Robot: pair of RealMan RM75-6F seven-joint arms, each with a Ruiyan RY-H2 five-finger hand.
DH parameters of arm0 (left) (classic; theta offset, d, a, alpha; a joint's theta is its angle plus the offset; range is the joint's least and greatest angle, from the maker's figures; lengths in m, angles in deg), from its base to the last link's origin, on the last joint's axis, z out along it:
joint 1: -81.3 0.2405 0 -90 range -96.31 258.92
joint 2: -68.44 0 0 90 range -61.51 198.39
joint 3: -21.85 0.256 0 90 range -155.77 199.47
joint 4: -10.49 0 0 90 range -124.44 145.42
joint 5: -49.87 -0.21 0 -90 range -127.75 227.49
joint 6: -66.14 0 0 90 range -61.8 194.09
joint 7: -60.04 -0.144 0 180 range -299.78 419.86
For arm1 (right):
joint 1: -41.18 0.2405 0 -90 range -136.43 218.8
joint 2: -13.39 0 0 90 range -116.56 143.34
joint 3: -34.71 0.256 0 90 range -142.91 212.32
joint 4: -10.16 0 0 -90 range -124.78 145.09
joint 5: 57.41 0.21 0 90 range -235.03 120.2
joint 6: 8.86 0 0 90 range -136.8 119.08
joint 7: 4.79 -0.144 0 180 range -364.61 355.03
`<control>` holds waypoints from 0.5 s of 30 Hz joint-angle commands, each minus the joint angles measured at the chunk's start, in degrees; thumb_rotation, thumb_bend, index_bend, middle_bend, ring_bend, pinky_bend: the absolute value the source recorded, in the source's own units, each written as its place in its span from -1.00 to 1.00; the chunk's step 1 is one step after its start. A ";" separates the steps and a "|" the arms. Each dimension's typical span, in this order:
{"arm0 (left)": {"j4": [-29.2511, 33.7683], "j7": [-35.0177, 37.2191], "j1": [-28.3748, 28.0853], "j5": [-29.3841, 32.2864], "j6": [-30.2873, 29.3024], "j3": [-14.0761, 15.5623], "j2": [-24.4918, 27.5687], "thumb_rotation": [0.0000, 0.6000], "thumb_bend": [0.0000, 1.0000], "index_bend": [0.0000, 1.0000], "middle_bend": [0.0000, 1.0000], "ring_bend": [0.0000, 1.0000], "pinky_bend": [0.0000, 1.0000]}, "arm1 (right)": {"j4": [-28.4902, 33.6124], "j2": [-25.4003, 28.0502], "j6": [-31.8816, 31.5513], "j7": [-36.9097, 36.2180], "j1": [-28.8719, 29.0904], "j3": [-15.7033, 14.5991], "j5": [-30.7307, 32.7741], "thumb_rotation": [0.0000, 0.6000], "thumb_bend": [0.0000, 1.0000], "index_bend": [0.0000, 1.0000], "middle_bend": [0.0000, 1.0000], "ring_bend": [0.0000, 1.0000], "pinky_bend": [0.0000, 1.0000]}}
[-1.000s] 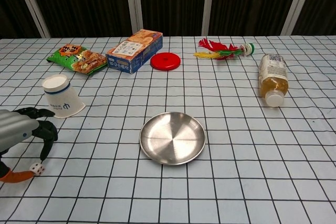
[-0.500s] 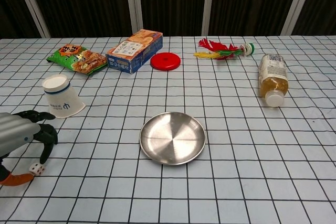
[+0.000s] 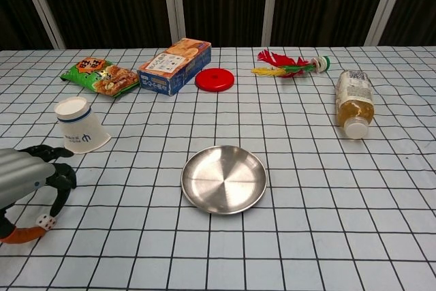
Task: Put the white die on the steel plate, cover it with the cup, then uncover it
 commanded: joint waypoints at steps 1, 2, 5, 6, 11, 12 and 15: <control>0.50 0.15 0.02 -0.30 -0.50 -0.06 0.36 1.00 -0.06 0.15 -0.51 -0.96 -1.00 | 0.05 0.04 -0.07 -0.11 -0.03 -0.03 -0.14 1.00 -0.81 -0.63 -0.80 -0.78 -0.86; 0.67 0.21 0.02 -0.35 -0.59 -0.05 0.50 1.00 -0.05 0.16 -0.51 -0.96 -1.00 | 0.08 0.06 -0.10 -0.14 -0.04 -0.03 -0.17 1.00 -0.81 -0.63 -0.80 -0.78 -0.86; 1.40 0.72 -0.05 -0.53 -0.86 -0.21 1.03 1.00 -0.03 0.17 -0.51 -0.96 -1.00 | 0.08 0.05 -0.17 -0.28 -0.07 0.00 -0.21 1.00 -0.81 -0.63 -0.80 -0.78 -0.86; 1.76 1.43 -0.12 -0.72 -0.90 -0.40 1.17 1.00 -0.02 0.17 -0.51 -0.96 -1.00 | 0.06 0.01 -0.15 -0.20 -0.06 -0.02 -0.20 1.00 -0.81 -0.63 -0.80 -0.78 -0.86; 3.46 7.27 -0.44 -3.82 -2.12 -1.96 1.94 1.00 -0.01 0.17 -0.51 -0.96 -1.00 | 0.13 -0.04 -0.12 0.12 0.00 0.03 -0.19 1.00 -0.81 -0.63 -0.80 -0.78 -0.86; 3.76 8.15 -0.62 -5.21 -2.63 -2.19 2.35 1.00 -0.01 0.17 -0.51 -0.96 -1.00 | 0.13 -0.06 -0.16 0.10 -0.03 0.06 -0.11 1.00 -0.81 -0.63 -0.80 -0.78 -0.86; 5.24 9.44 -1.11 -8.19 -3.73 -2.67 3.09 1.00 -0.02 0.17 -0.51 -0.96 -1.00 | 0.13 -0.12 -0.21 0.03 -0.08 0.22 0.22 1.00 -0.81 -0.63 -0.80 -0.78 -0.86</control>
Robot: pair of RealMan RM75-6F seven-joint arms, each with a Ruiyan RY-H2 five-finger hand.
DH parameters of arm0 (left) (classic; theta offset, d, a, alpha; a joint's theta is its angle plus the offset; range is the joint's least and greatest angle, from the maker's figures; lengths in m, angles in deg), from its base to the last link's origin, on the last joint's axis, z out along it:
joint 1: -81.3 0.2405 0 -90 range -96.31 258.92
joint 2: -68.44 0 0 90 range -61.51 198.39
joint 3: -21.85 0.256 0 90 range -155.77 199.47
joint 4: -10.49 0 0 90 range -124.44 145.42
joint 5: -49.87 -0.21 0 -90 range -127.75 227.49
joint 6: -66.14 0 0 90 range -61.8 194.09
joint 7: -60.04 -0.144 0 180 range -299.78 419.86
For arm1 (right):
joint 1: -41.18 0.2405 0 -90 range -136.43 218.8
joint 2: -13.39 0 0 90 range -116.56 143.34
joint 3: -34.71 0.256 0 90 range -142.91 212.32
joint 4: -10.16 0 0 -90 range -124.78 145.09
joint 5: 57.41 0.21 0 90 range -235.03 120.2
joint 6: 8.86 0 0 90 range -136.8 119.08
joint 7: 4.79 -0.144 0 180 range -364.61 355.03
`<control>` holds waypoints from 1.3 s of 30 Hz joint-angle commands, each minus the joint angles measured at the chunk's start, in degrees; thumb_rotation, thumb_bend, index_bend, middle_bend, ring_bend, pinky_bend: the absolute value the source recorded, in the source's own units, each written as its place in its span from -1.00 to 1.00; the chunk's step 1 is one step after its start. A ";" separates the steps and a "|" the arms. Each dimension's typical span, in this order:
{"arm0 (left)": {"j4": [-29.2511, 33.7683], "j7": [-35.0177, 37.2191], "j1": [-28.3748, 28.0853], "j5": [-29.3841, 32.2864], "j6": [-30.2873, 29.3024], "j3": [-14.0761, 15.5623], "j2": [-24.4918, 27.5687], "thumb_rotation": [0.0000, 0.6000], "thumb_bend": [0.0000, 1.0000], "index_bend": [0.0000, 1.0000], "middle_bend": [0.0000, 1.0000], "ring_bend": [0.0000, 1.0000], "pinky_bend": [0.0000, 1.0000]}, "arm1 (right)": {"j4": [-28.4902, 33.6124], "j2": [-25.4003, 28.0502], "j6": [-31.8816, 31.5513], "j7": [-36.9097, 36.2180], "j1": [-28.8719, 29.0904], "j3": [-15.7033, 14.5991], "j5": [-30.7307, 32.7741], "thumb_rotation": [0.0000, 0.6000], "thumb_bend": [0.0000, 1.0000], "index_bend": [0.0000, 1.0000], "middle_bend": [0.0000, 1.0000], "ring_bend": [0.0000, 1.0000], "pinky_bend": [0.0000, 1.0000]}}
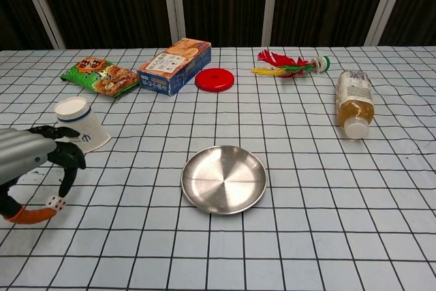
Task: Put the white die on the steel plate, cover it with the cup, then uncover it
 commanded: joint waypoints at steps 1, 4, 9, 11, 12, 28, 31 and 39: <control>2.73 2.35 -0.91 -4.24 -1.60 -1.17 1.32 1.00 -0.02 0.17 -0.51 -0.96 -1.00 | -0.10 -0.11 0.02 -0.06 -0.05 0.13 0.38 1.00 -0.81 -0.63 -0.80 -0.78 -0.86; 4.49 2.43 -1.94 -5.36 -1.58 -2.35 1.49 1.00 -0.03 0.17 -0.51 -0.96 -1.00 | 0.01 -0.10 0.03 -0.04 -0.02 0.19 0.40 1.00 -0.81 -0.63 -0.80 -0.78 -0.86; 4.30 0.08 -5.47 -3.50 0.76 -6.39 -1.07 1.00 -0.09 0.17 -0.50 -0.96 -1.00 | 0.22 0.03 -0.26 -0.47 -0.15 0.21 0.18 1.00 -0.81 -0.63 -0.80 -0.78 -0.86; 2.91 -0.93 -7.28 -1.68 2.54 -8.12 -2.96 1.00 -0.11 0.17 -0.49 -0.96 -1.00 | 0.20 0.09 -0.24 -0.93 -0.19 0.22 0.22 1.00 -0.81 -0.63 -0.80 -0.78 -0.86; 2.37 -1.29 -7.86 -1.14 3.13 -8.56 -3.58 1.00 -0.11 0.17 -0.49 -0.96 -1.00 | 0.15 0.10 -0.19 -0.99 -0.20 0.22 0.28 1.00 -0.81 -0.63 -0.80 -0.78 -0.86; -16.62 -15.77 -22.09 13.00 11.54 -15.22 -24.35 1.00 -0.11 0.18 -0.48 -0.96 -1.00 | -1.02 0.66 -0.14 -3.35 -0.62 0.90 1.72 1.00 -0.81 -0.63 -0.80 -0.78 -0.86; -17.94 -17.21 -23.40 13.72 11.07 -15.33 -25.82 1.00 -0.11 0.18 -0.48 -0.96 -1.00 | -1.02 0.75 -0.20 -3.46 -0.63 0.93 1.64 1.00 -0.81 -0.63 -0.80 -0.78 -0.86; -18.98 -20.00 -24.94 17.24 11.20 -14.41 -26.83 1.00 -0.47 -0.08 -0.50 -0.97 -1.00 | -0.81 0.85 -0.43 -3.61 -0.82 0.81 1.36 1.00 -0.81 -0.63 -0.80 -0.78 -0.86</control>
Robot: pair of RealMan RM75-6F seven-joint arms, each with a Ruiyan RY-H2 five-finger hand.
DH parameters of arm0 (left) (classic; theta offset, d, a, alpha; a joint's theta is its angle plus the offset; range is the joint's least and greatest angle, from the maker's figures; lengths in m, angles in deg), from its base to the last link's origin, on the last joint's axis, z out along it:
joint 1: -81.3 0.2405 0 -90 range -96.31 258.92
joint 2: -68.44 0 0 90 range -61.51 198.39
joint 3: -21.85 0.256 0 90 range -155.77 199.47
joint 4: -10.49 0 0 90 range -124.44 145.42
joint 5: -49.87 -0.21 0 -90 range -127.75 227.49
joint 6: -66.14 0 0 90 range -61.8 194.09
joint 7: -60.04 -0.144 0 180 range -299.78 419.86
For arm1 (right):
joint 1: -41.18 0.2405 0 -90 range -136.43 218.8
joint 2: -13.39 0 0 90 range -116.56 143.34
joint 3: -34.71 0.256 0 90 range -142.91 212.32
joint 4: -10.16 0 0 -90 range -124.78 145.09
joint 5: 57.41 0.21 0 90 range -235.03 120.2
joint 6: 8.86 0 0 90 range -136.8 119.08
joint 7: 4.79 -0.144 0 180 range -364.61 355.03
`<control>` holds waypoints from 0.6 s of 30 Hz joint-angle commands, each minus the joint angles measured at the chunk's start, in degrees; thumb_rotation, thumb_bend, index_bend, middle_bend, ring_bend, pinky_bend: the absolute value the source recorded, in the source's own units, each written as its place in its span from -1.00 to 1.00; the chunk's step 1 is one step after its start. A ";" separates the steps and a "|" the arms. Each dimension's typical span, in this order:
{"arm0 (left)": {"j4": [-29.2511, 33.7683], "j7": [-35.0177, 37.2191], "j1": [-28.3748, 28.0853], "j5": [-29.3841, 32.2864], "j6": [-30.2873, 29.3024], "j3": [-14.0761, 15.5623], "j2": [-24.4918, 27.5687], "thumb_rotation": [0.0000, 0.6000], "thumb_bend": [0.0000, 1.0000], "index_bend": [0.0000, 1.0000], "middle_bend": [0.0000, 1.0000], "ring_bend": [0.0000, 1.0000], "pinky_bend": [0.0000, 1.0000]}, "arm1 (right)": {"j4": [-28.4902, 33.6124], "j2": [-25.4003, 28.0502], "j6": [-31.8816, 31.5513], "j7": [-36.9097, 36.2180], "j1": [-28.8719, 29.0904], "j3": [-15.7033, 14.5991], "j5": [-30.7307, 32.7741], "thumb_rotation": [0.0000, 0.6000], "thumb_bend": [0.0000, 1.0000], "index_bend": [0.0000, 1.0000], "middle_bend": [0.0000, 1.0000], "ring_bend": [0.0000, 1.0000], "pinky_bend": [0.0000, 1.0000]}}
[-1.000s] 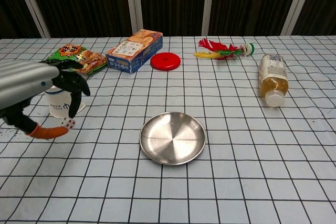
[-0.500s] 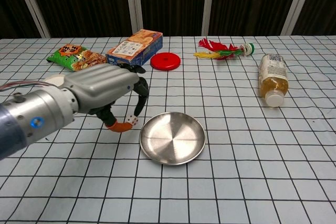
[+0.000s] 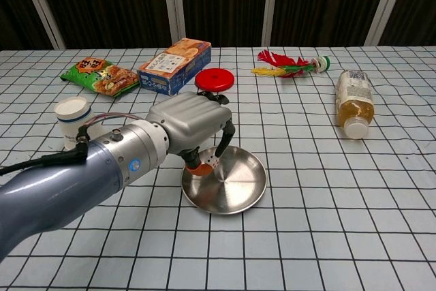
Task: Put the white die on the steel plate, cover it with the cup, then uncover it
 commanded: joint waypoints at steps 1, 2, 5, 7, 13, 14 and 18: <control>0.35 -1.44 -0.52 1.85 0.62 0.68 0.37 1.00 -0.52 -0.16 -0.52 -0.97 -1.00 | 0.03 0.02 -0.12 -0.04 -0.07 0.06 0.09 1.00 -0.81 -0.63 -0.80 -0.78 -0.86; 0.67 -2.11 -0.71 2.38 0.61 0.91 0.81 1.00 -0.55 -0.23 -0.53 -0.98 -1.00 | 0.04 0.00 -0.15 0.00 -0.09 0.10 0.17 1.00 -0.81 -0.63 -0.80 -0.78 -0.86; 1.94 -2.29 -0.74 4.05 0.42 0.91 1.79 1.00 -0.64 -0.53 -0.59 -1.00 -1.00 | 0.07 -0.06 0.06 0.13 0.01 0.05 0.10 1.00 -0.81 -0.63 -0.80 -0.78 -0.86; 3.15 -1.88 -0.72 4.71 0.09 0.68 2.70 1.00 -0.67 -0.75 -0.67 -1.00 -1.00 | 0.07 -0.11 0.20 0.35 0.07 -0.02 0.03 1.00 -0.81 -0.63 -0.80 -0.78 -0.86; 8.73 2.68 0.04 4.93 -0.83 -0.58 6.30 1.00 -0.71 -0.97 -0.85 -1.00 -1.00 | 0.01 -0.34 0.43 0.93 0.25 -0.06 -0.02 1.00 -0.81 -0.63 -0.80 -0.77 -0.86; 10.24 4.01 0.35 5.13 -1.09 -1.09 7.25 1.00 -0.71 -0.95 -0.86 -1.00 -1.00 | 0.00 -0.38 0.48 0.98 0.26 -0.06 0.03 1.00 -0.81 -0.63 -0.80 -0.77 -0.86; 14.97 5.80 1.29 5.53 -3.44 -2.52 11.12 1.00 -0.71 -0.75 -0.82 -1.00 -1.00 | 0.15 -0.48 0.57 1.25 0.29 -0.07 0.13 1.00 -0.81 -0.63 -0.80 -0.77 -0.86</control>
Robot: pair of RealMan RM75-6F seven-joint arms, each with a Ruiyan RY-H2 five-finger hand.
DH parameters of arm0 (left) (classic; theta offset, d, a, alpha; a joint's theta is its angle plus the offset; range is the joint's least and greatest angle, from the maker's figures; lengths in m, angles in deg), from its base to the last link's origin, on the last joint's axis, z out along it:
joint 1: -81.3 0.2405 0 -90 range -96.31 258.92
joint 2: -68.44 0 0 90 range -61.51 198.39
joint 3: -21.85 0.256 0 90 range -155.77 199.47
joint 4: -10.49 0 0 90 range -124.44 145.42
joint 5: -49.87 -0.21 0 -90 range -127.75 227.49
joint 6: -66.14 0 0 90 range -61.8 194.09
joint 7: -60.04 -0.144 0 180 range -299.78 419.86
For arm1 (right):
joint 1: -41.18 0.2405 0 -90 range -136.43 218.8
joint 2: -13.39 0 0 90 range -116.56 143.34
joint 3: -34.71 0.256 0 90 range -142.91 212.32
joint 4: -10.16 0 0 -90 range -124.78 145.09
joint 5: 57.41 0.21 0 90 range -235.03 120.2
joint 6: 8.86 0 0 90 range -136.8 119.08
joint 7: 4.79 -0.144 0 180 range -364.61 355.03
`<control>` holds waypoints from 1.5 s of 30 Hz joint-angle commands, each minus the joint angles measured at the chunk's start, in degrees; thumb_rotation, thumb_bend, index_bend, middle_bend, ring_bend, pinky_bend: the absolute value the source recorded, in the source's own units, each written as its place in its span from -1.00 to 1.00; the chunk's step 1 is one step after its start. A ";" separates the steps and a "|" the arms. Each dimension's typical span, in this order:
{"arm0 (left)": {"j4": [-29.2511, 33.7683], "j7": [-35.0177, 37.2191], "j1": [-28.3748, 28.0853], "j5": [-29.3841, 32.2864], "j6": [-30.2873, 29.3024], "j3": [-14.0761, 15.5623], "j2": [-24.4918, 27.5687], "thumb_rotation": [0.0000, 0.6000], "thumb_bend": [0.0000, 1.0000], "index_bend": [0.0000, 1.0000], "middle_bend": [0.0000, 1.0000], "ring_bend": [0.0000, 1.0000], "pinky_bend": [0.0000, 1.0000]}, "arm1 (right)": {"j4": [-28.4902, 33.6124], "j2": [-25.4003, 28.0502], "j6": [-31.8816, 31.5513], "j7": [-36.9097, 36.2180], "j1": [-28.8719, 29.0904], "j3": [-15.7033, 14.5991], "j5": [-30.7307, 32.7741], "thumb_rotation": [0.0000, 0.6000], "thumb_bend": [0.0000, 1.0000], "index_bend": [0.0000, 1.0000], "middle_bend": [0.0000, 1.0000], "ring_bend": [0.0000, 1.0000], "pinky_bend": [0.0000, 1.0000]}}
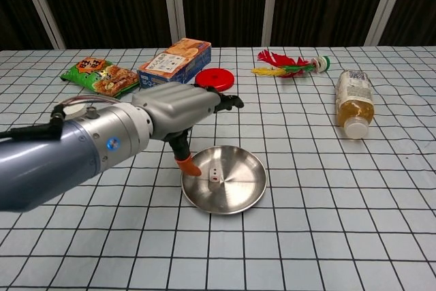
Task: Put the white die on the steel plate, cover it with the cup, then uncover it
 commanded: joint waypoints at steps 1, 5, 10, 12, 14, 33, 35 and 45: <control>3.97 1.76 1.11 0.33 -2.59 -1.55 3.64 1.00 -0.71 -0.71 -0.81 -1.00 -1.00 | 0.11 -0.03 0.01 0.10 0.00 0.03 0.11 1.00 -0.81 -0.63 -0.80 -0.77 -0.86; 7.53 1.05 2.67 0.42 -6.23 -2.35 8.33 1.00 -0.71 -0.55 -0.77 -1.00 -1.00 | 0.33 -0.03 0.06 0.25 -0.03 0.07 0.34 1.00 -0.81 -0.63 -0.80 -0.77 -0.86; 13.47 2.83 5.62 3.77 -6.72 -2.19 18.44 1.00 -0.71 -0.48 -0.72 -0.99 -0.94 | 0.80 0.02 0.09 0.65 -0.09 0.04 0.48 1.00 -0.81 -0.63 -0.80 -0.77 -0.86; 15.36 5.99 6.69 5.49 -5.46 -2.62 21.90 1.00 -0.71 -0.48 -0.72 -0.99 -0.90 | 0.91 -0.02 0.10 0.78 -0.07 0.02 0.45 1.00 -0.81 -0.63 -0.80 -0.77 -0.86; 16.55 9.67 7.87 6.90 -4.07 -3.11 25.35 1.00 -0.71 -0.48 -0.74 -0.99 -0.90 | 0.99 0.00 0.18 0.91 -0.06 -0.01 0.48 1.00 -0.81 -0.63 -0.80 -0.77 -0.86; 9.07 8.44 5.34 16.29 -3.64 -0.31 30.77 1.00 -0.94 -0.79 -1.00 -1.00 -0.92 | 1.28 -0.01 1.68 1.77 0.49 -0.10 1.21 1.00 -0.81 -0.63 -0.80 -0.76 -0.86; 8.32 7.43 4.60 16.93 -3.97 0.30 29.90 1.00 -0.96 -0.80 -1.00 -1.00 -0.92 | 1.25 0.05 1.60 1.59 0.42 0.05 1.49 1.00 -0.81 -0.63 -0.80 -0.76 -0.86; 5.79 3.83 1.63 19.61 -5.20 3.02 25.46 1.00 -0.96 -0.58 -0.74 -1.00 -0.91 | 1.32 0.32 1.82 1.28 0.35 0.18 2.06 1.00 -0.81 -0.63 -0.80 -0.73 -0.85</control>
